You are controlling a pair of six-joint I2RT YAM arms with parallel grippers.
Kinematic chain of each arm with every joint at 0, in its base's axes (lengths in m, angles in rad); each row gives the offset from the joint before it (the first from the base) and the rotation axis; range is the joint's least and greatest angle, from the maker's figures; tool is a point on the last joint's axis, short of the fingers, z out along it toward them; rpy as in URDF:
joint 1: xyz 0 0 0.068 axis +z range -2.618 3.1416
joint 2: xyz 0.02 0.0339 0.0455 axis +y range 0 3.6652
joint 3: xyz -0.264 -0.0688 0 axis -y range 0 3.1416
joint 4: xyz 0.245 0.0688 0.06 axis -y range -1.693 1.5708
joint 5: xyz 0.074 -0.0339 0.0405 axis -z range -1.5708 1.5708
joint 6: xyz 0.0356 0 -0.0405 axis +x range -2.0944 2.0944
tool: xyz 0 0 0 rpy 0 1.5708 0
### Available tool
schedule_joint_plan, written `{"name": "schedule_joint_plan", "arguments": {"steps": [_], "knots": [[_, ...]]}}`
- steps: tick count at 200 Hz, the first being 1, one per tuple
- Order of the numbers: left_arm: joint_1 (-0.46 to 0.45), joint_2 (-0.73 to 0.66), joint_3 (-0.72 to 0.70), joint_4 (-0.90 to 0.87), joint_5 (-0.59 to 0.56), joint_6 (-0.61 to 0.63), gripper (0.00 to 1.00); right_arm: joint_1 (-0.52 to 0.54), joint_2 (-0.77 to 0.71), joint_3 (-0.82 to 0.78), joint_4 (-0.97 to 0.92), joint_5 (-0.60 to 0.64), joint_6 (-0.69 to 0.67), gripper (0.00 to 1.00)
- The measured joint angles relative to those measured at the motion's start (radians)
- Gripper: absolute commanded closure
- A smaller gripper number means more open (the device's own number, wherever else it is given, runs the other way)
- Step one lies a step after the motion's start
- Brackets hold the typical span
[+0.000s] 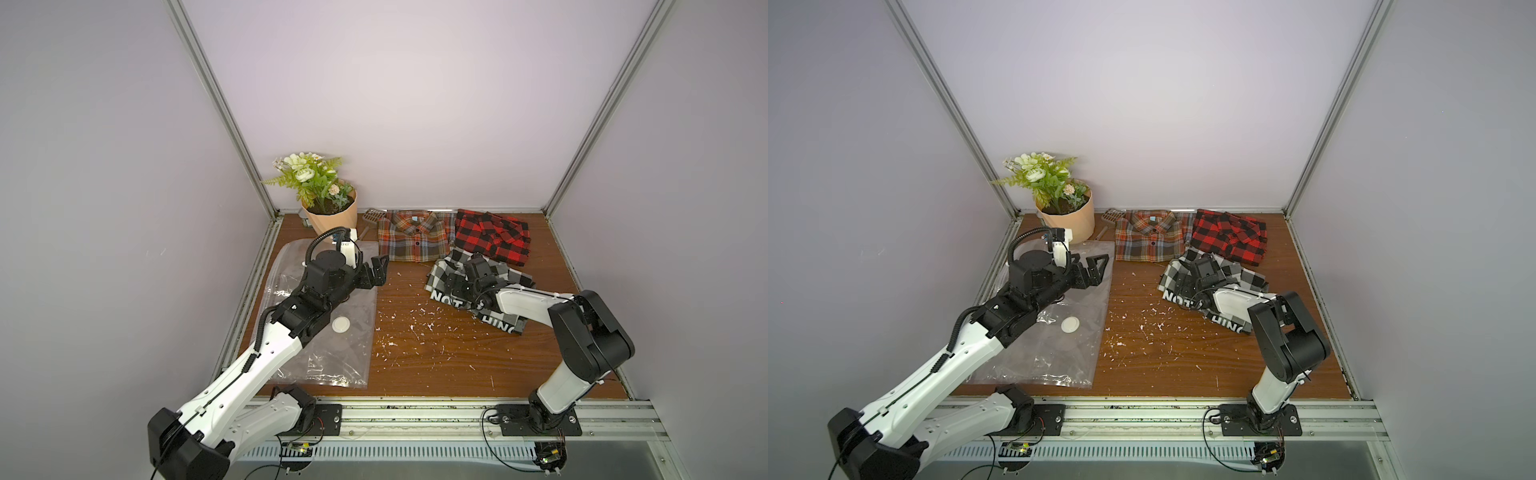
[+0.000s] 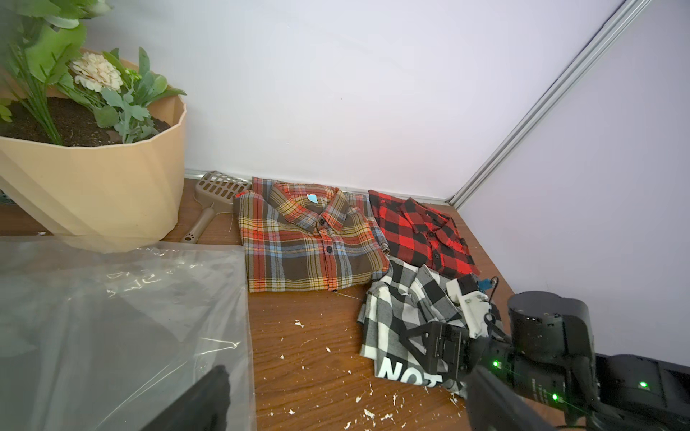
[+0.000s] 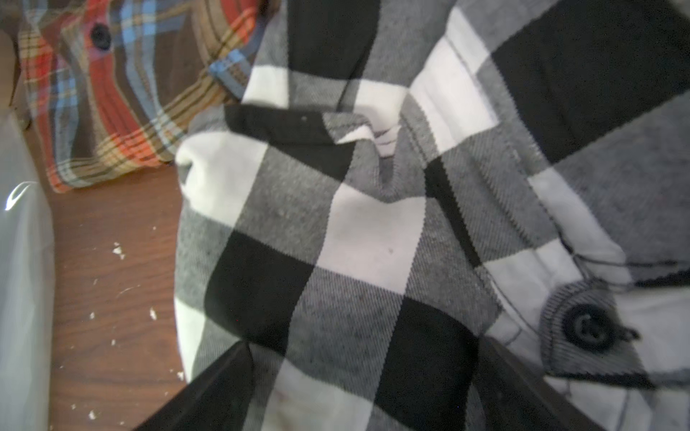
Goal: Take the shirt out of the vacuum bag
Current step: Adjust the shirt at the center of the board.
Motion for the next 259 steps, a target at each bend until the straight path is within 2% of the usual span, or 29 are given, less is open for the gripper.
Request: {"name": "schedule_joint_plan", "arguments": {"steps": [55,129,162,223,259], "knots": [[0.000,-0.011,-0.018,0.000,-0.008,0.000,0.00,0.014,-0.059,-0.063,-0.006,-0.014,-0.006,0.05],[0.000,-0.010,-0.058,0.010,-0.008,-0.008,0.00,0.028,-0.166,-0.111,-0.183,-0.026,-0.094,0.08],[0.000,-0.010,-0.064,0.017,-0.008,-0.011,0.00,0.054,-0.143,-0.078,-0.230,-0.032,-0.178,0.08],[0.000,-0.011,-0.067,0.020,-0.008,-0.011,0.00,0.192,-0.085,-0.013,-0.318,0.029,-0.288,0.08],[0.000,-0.011,-0.067,0.027,-0.008,-0.011,0.00,0.256,0.018,0.124,-0.404,0.037,-0.348,0.08]]}}
